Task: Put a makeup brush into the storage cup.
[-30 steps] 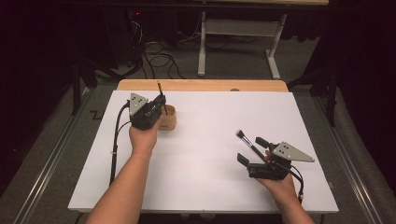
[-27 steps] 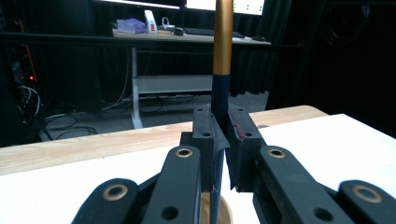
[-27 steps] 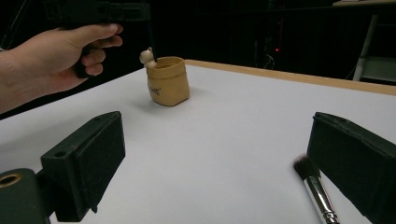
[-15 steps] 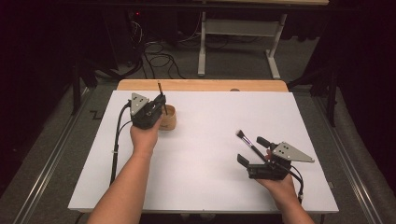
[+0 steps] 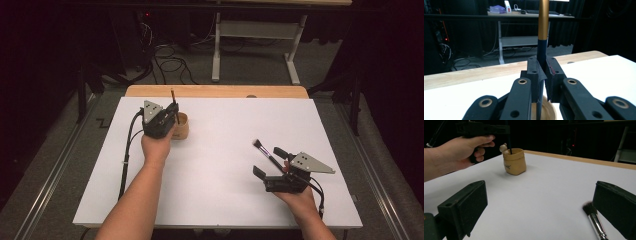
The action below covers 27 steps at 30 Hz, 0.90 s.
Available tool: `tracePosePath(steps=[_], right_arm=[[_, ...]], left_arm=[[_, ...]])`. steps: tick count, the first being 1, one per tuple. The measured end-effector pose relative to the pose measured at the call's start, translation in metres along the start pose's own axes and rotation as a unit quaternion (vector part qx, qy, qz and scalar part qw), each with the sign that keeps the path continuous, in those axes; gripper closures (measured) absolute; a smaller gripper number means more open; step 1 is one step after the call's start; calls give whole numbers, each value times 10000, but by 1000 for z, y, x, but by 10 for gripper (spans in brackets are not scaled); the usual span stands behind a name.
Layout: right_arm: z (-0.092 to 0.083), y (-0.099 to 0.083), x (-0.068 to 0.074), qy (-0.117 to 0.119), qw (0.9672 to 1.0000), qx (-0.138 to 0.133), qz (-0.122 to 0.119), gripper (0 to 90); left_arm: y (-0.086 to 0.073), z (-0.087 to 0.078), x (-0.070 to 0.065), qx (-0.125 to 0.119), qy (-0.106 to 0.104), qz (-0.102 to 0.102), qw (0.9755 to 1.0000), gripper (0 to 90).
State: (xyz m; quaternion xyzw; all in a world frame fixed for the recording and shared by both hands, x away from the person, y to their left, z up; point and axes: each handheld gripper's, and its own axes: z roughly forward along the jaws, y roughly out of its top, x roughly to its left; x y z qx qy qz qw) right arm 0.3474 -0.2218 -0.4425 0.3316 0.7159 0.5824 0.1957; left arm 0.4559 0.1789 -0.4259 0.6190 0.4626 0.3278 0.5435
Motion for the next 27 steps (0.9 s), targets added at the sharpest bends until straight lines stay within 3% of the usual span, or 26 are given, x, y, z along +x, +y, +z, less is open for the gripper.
tracePosePath(steps=[11,27], right_arm=[[0,0,-1,21,10000,5,53,9],[-1,0,-1,26,10000,-15,53,15]], left_arm=[[-8,8,-3,308,-65,-71,9995,828],[-16,15,-7,647,-10,37,9979,828]])
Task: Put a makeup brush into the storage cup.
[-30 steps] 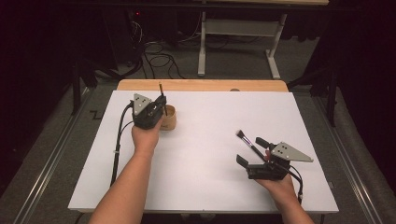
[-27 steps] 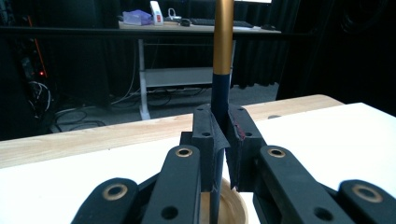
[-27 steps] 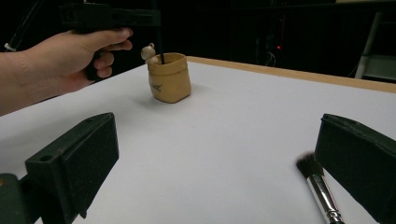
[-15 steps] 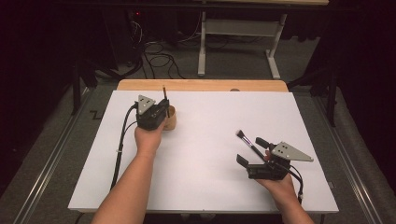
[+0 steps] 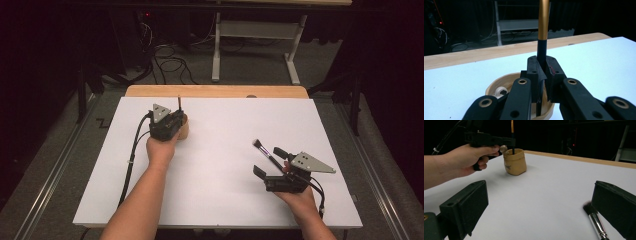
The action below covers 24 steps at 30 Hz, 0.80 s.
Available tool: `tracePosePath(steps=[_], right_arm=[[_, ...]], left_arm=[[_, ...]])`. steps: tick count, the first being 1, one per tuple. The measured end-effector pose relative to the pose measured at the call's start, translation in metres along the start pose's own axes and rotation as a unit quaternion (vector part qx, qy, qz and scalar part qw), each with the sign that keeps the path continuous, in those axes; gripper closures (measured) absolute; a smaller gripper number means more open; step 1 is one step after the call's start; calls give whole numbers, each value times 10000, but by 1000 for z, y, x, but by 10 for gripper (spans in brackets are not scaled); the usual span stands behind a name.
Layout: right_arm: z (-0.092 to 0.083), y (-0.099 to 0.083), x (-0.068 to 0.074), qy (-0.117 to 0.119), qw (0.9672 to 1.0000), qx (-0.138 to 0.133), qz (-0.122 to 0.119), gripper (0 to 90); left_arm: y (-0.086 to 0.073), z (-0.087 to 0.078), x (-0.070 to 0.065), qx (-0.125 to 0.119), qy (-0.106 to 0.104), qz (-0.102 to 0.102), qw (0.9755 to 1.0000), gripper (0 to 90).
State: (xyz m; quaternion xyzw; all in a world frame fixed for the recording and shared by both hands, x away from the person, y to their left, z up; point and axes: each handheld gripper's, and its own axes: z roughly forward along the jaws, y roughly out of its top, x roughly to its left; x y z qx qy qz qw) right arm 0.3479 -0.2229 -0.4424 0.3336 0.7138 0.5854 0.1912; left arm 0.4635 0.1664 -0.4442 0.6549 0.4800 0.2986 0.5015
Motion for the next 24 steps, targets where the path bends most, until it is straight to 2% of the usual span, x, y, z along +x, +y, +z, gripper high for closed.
tracePosePath(steps=[18,24], right_arm=[[0,0,0,-1,10000,-13,-9,17],[-1,0,0,-19,10000,-16,-1,22]], left_arm=[[-3,3,-2,108,15,66,9999,823],[-2,4,-2,76,26,73,9999,821]])
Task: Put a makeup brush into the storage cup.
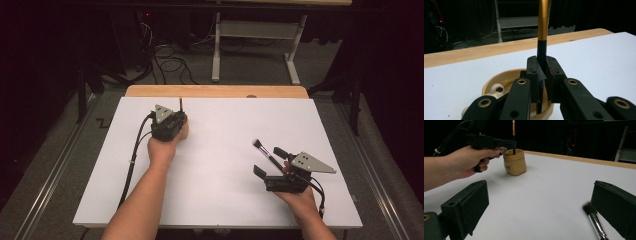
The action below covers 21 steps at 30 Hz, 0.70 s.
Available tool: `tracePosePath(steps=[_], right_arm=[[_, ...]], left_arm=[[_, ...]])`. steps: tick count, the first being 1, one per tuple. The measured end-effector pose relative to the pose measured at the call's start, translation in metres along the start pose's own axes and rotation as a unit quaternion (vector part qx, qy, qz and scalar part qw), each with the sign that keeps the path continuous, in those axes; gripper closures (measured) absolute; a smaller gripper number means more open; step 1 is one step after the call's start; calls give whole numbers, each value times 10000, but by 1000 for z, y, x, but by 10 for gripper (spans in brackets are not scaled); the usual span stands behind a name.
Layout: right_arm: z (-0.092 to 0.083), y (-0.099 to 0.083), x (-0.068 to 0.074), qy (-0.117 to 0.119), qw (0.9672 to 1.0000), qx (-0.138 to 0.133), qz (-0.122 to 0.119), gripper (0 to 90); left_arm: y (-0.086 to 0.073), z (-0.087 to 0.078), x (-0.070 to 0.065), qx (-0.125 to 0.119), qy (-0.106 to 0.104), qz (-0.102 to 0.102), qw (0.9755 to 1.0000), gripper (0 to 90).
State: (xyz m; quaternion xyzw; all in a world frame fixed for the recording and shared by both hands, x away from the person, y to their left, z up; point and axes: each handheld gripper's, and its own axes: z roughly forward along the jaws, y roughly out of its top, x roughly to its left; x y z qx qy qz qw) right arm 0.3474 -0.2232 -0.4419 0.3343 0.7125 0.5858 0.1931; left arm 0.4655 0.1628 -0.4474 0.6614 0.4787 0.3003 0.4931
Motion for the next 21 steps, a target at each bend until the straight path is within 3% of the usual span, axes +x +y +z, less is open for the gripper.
tracePosePath(steps=[6,12,21], right_arm=[[-1,1,0,11,10000,-32,22,24],[0,0,0,4,10000,-25,35,26],[0,0,0,13,10000,-15,46,27]], left_arm=[[-1,1,0,17,-11,1,10000,802],[2,-1,-3,-126,128,68,9998,565],[5,-5,-3,-161,18,-31,9999,463]])
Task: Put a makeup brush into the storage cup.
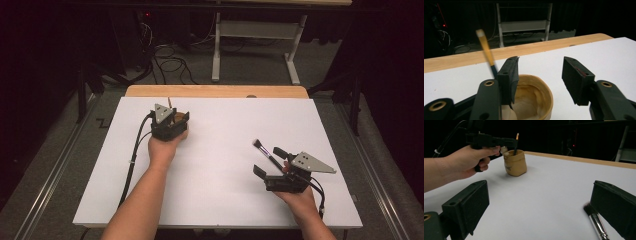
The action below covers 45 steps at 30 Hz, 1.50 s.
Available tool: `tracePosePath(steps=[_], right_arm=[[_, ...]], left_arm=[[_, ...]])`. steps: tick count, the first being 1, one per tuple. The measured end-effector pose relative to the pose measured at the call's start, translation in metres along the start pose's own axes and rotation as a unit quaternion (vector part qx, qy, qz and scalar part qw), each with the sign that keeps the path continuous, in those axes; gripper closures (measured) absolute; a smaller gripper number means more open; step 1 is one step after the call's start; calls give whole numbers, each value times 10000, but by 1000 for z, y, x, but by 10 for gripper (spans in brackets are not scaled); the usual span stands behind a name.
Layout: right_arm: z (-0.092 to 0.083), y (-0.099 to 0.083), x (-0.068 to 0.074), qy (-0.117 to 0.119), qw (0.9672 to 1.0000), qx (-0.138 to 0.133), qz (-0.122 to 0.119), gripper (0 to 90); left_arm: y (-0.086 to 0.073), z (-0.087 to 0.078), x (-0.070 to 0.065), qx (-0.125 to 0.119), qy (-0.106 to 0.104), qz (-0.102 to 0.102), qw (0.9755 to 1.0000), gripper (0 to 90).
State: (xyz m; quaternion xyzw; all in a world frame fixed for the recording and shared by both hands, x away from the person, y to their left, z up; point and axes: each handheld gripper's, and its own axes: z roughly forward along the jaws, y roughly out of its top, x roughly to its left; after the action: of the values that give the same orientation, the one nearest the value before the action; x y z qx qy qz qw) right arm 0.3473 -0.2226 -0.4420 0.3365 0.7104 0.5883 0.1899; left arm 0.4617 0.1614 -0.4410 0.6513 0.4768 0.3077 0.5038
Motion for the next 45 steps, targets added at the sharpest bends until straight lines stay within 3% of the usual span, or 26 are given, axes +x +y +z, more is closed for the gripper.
tracePosePath(steps=[9,17,23,38,45], right_arm=[[0,0,0,-41,10000,12,-30,27],[0,0,0,-86,9999,20,-54,26],[-1,-1,0,-99,9999,28,-86,26],[0,-1,1,-117,9999,49,-84,26],[1,-2,0,-141,9998,52,-128,25]], left_arm=[[4,-15,-9,47,-44,186,9998,290],[3,-31,-14,-11,-199,138,9997,189],[-6,-44,-7,-11,-253,9,9997,160],[-30,-76,-3,78,-418,45,9991,14],[-35,-88,-3,52,-571,67,9983,5]])
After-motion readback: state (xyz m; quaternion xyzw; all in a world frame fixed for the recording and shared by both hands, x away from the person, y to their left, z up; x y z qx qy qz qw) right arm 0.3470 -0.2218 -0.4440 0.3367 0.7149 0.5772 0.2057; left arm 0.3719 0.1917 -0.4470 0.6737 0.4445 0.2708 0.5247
